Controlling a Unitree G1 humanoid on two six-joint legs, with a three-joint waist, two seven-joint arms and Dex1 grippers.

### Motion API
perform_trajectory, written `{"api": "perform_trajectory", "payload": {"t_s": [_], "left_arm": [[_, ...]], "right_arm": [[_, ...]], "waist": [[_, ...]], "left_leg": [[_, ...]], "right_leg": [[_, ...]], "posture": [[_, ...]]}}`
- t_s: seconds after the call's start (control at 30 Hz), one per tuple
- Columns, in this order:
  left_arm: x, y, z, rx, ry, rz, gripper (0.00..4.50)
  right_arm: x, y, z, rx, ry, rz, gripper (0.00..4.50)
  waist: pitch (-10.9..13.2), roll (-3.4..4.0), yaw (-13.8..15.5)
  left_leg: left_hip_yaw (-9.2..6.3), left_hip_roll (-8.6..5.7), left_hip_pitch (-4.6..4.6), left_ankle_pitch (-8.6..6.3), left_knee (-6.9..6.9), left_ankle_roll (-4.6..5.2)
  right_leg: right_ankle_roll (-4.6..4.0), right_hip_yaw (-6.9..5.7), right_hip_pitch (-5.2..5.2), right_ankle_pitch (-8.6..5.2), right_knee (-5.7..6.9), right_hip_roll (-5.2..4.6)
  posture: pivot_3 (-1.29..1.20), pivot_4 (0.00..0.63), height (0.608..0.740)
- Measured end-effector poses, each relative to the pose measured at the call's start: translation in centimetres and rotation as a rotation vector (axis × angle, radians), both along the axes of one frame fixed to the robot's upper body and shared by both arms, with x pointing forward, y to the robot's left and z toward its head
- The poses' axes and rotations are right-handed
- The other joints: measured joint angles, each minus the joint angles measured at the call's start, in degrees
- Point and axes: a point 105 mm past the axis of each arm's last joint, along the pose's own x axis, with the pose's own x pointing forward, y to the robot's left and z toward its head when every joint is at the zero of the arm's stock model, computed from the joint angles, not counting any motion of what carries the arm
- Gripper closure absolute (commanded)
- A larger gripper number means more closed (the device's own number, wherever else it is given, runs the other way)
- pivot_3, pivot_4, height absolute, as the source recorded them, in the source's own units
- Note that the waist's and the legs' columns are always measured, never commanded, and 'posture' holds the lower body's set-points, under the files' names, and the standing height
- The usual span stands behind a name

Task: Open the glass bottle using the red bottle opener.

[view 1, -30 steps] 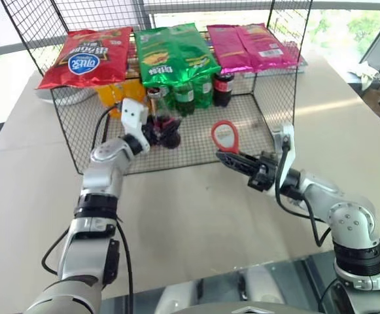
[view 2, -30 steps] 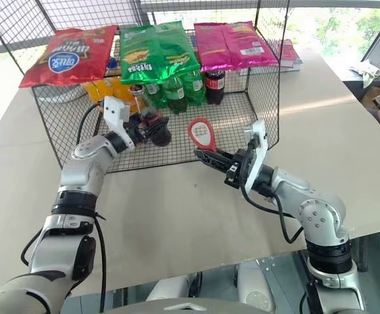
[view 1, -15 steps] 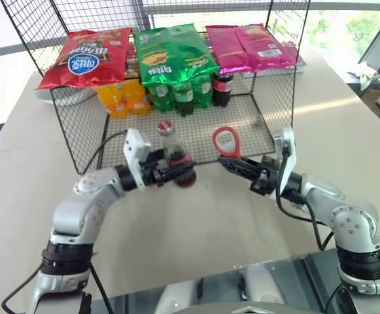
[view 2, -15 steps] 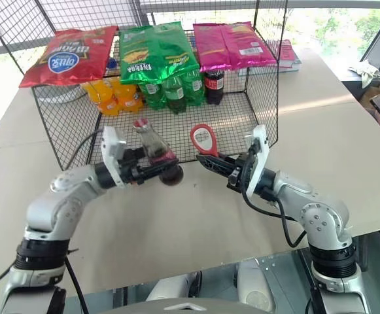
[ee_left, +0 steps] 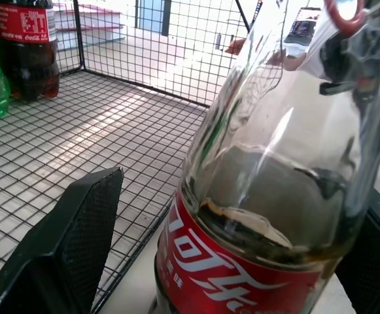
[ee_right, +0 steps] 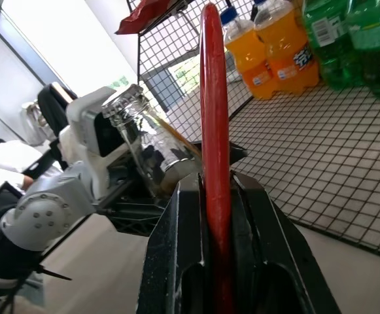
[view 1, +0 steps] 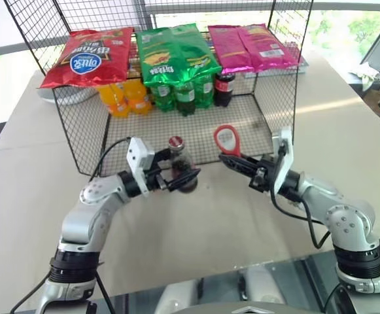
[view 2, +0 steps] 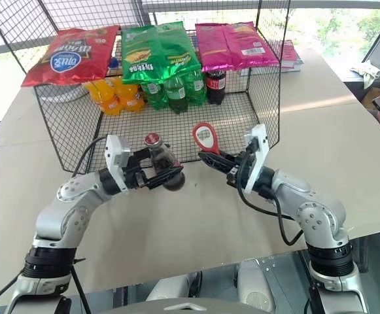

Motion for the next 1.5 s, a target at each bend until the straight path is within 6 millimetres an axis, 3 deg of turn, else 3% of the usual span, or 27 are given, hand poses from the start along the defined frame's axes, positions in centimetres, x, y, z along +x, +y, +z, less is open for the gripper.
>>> {"api": "perform_trajectory", "payload": {"t_s": [0.1, 0.27, 0.6, 0.67, 0.77, 1.1, 1.2, 1.3, 1.5], "left_arm": [[-0.2, 0.2, 0.2, 0.006, -0.004, -0.012, 0.03], [-0.5, 0.1, 0.9, 0.007, -0.029, -0.027, 2.06], [-0.7, -0.2, 1.0, 0.005, -0.017, -0.033, 2.06], [-0.8, -0.3, 1.0, -0.003, -0.005, -0.045, 1.03], [-0.9, -0.6, 1.3, -0.007, -0.020, -0.047, 0.02], [-0.8, -0.5, 1.5, -0.003, -0.039, -0.039, 0.02], [-0.8, -0.5, 1.5, -0.002, -0.039, -0.041, 0.83], [-1.0, -0.5, 1.6, 0.001, -0.050, -0.052, 2.18], [-1.1, -0.5, 1.6, 0.007, -0.050, -0.056, 2.20]], "right_arm": [[0.5, 0.1, 0.3, -0.052, -0.079, -0.031, 4.50], [1.6, 1.1, 1.6, -0.201, -0.370, -0.118, 4.50], [1.9, 2.9, 0.3, -0.365, -0.610, -0.112, 4.50], [2.1, 2.9, 0.2, -0.371, -0.619, -0.119, 4.50], [2.1, 3.1, 0.4, -0.375, -0.648, -0.122, 4.50], [2.1, 3.4, 0.8, -0.375, -0.697, -0.130, 4.50], [2.2, 3.4, 0.8, -0.379, -0.704, -0.135, 4.50], [2.2, 3.4, 0.9, -0.383, -0.726, -0.144, 4.50], [2.0, 4.0, 1.5, -0.415, -0.864, -0.150, 4.50]], "waist": [[0.0, 0.00, -0.1], [0.0, 0.00, -0.1], [0.0, -0.01, -0.1], [0.0, -0.01, -0.1], [0.0, -0.01, -0.1], [0.0, -0.01, -0.1], [0.0, -0.01, -0.1], [0.0, -0.01, -0.1], [0.0, -0.01, -0.2]], "left_leg": [[0.01, 0.00, 0.00, 0.00, 0.00, 0.00], [0.01, 0.00, 0.01, 0.00, -0.01, 0.00], [0.01, -0.01, 0.00, 0.00, 0.01, 0.00], [0.01, -0.01, 0.00, 0.00, 0.01, 0.00], [0.01, 0.00, 0.01, 0.00, 0.01, 0.00], [0.01, 0.00, 0.02, 0.00, 0.01, 0.00], [0.01, 0.00, 0.02, 0.00, 0.02, 0.00], [0.01, 0.00, 0.02, 0.00, 0.01, 0.00], [0.02, 0.00, 0.03, 0.00, 0.02, -0.01]], "right_leg": [[0.00, 0.01, 0.00, 0.00, 0.00, 0.00], [0.00, -0.01, -0.01, 0.00, 0.00, 0.01], [0.00, -0.01, 0.00, 0.00, -0.02, 0.01], [0.00, -0.01, -0.01, 0.00, -0.02, 0.01], [0.00, 0.00, -0.01, 0.00, -0.01, 0.01], [0.00, 0.00, 0.00, 0.00, 0.00, 0.02], [0.00, 0.00, 0.00, 0.00, 0.00, 0.02], [0.00, -0.01, 0.00, 0.00, 0.00, 0.02], [0.00, -0.01, 0.00, 0.00, 0.00, 0.03]], "posture": [[0.00, 0.150, 0.740], [0.00, 0.150, 0.740], [0.00, 0.150, 0.740], [0.00, 0.150, 0.740], [0.00, 0.150, 0.740], [0.00, 0.150, 0.740], [0.00, 0.150, 0.740], [0.00, 0.150, 0.740], [0.00, 0.150, 0.740]]}}
